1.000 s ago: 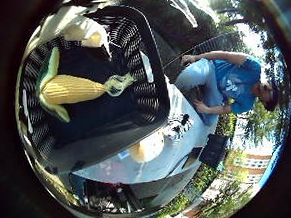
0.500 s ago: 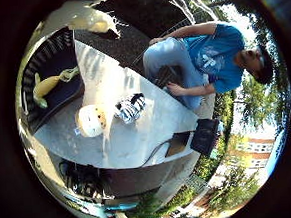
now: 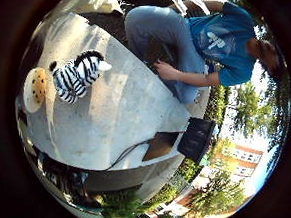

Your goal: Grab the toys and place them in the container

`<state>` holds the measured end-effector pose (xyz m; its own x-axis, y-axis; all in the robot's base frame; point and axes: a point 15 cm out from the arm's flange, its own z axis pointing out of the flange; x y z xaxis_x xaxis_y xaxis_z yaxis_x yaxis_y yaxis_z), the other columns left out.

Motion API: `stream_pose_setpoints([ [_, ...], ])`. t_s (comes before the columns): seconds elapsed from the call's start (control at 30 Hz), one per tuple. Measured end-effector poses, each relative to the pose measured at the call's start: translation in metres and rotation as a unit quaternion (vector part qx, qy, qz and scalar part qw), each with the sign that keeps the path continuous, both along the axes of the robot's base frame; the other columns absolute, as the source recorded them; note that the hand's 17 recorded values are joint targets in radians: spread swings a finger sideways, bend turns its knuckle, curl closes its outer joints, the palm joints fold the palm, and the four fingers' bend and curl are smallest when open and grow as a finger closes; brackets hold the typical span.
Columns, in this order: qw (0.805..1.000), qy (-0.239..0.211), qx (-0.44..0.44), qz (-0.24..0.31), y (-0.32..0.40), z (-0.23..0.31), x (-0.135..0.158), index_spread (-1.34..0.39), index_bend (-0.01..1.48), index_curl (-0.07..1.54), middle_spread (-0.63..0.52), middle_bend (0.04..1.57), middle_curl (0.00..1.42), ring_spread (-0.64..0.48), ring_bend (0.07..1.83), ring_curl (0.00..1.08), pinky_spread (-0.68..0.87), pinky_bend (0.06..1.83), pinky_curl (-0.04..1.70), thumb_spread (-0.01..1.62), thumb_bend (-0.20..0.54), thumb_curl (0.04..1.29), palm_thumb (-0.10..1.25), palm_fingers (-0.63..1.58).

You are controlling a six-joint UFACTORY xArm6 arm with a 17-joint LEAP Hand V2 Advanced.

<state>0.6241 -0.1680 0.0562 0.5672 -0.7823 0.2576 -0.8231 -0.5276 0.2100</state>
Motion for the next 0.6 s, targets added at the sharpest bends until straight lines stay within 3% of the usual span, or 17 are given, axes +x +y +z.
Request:
stream_pose_setpoints([
  [0.17, 0.997, 0.000, -0.050, 0.061, -0.011, -0.034, 0.011, -0.28, 0.16, 0.29, 0.02, 0.18, 0.34, 0.26, 0.39, 0.30, 0.45, 0.54, 0.25, 1.10, -0.041, 0.38, 0.60, 0.08],
  [0.4, 0.990, -0.002, -0.101, 0.101, -0.009, -0.077, 0.015, -0.21, 0.15, 0.27, 0.03, 0.20, 0.35, 0.26, 0.38, 0.30, 0.45, 0.53, 0.24, 1.09, -0.035, 0.34, 0.56, 0.12],
  [0.6, 0.986, 0.004, -0.113, 0.124, 0.006, -0.109, 0.012, -0.11, 0.15, 0.26, 0.01, 0.22, 0.36, 0.28, 0.44, 0.31, 0.46, 0.51, 0.22, 1.08, -0.032, 0.32, 0.55, 0.28],
])
